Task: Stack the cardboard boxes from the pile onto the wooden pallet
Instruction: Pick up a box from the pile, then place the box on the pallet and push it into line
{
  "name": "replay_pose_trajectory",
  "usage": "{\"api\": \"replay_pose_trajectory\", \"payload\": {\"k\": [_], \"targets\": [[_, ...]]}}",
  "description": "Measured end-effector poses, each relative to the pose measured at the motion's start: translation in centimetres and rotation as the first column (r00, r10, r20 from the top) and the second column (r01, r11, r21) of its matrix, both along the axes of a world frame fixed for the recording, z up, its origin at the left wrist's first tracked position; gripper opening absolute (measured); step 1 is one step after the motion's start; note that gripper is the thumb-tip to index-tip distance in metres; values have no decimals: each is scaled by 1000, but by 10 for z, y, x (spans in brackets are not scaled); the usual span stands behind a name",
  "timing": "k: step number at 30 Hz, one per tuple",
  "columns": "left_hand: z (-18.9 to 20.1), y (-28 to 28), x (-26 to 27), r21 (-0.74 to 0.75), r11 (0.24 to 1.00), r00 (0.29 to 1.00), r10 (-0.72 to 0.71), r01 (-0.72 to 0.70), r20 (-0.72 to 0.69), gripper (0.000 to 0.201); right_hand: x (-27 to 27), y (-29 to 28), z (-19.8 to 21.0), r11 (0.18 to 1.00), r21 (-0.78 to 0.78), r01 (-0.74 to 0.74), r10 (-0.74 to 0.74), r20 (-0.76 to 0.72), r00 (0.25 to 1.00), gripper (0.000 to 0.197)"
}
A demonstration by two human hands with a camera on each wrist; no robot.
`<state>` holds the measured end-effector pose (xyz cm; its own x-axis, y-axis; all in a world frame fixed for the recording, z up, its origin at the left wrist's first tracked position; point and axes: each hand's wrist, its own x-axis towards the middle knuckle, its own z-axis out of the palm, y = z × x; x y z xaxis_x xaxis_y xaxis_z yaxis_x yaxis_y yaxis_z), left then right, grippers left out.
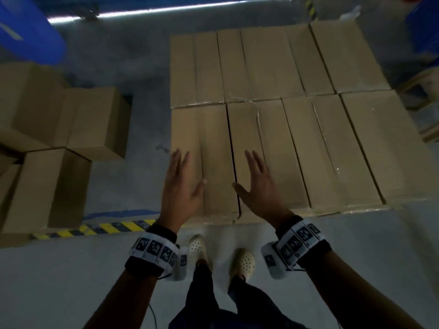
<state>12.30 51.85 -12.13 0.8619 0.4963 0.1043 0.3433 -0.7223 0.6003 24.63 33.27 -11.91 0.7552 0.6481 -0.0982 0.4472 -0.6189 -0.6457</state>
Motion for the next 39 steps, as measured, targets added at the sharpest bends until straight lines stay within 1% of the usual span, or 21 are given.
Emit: {"api": "replay_pose_trajectory", "payload": {"k": [3,6,9,12,17,20,22,25,28,30,33,39], "targets": [[53,2,-29,-22,996,979,88,-86,184,76,-20,5,51,979,202,-2,-17,94,995,84],[97,6,-61,-30,989,945,150,-147,292,72,-44,18,91,943,330,-35,-2,112,994,81],[122,22,-97,10,974,914,208,-225,348,70,-69,44,116,902,419,-105,47,147,988,78],[134,46,-134,41,954,894,262,-296,363,70,-94,76,129,854,485,-187,131,148,980,79],[137,99,-202,54,926,871,331,-374,364,71,-145,145,139,813,493,-310,235,209,949,78],[134,140,-251,25,911,852,375,-411,365,72,-180,195,139,808,469,-358,262,259,930,78],[131,171,-284,24,911,854,377,-412,359,71,-205,229,134,805,461,-374,271,275,922,79],[125,218,-325,46,901,856,392,-431,337,70,-238,278,122,798,467,-380,295,247,923,79],[119,258,-353,60,895,862,405,-442,305,71,-263,322,110,808,454,-376,322,195,926,82],[116,282,-364,48,896,863,409,-441,297,71,-272,348,105,817,441,-373,334,166,928,83],[111,317,-365,40,899,866,407,-436,292,72,-272,383,97,836,399,-376,347,145,927,86],[100,392,-337,16,898,874,425,-440,235,76,-239,456,82,836,381,-394,362,157,919,76]]}}
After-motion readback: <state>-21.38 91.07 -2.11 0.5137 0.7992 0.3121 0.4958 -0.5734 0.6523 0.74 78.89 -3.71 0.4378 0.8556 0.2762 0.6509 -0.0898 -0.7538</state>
